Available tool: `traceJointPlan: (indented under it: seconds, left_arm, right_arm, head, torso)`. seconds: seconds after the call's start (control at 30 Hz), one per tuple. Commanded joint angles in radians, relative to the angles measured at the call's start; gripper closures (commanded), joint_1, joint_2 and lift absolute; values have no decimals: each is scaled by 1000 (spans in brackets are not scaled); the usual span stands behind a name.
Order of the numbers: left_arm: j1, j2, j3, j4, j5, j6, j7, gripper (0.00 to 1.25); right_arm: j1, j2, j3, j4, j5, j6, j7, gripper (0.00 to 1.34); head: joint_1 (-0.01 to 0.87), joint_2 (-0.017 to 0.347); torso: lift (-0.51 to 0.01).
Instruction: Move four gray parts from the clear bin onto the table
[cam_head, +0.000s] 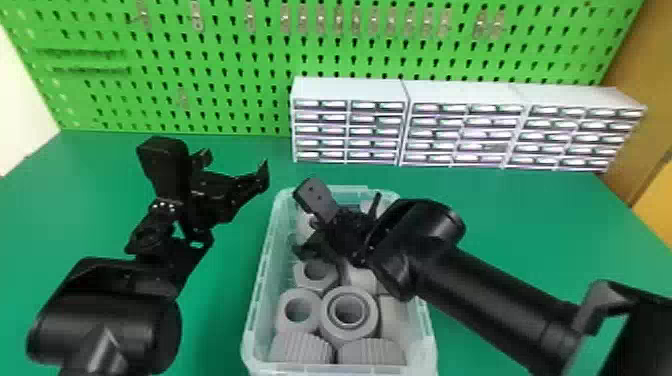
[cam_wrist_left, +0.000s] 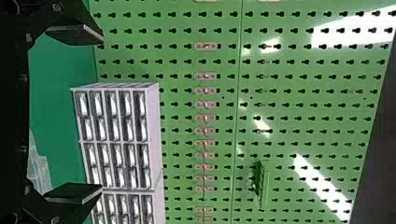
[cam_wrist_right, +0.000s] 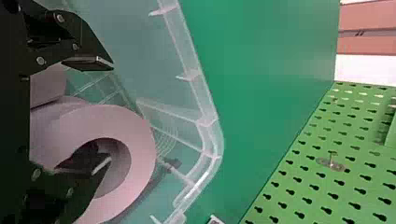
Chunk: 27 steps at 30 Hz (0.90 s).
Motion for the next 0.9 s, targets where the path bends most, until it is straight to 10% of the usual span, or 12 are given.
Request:
traceJointPlan:
  seconds: [0.0,0.87]
  left_arm:
    - [1,0,1,0,0,1,0,162]
    - [5,0,4,-2,2,1,-2,162]
  right_arm:
    - [6,-2,-2,1,7,1,0,533]
    - [-9,0,-2,-45,64,27,2,533]
  head:
    - [686,26]
    - [686,26]
  torso:
    - [-50]
    - [-50]
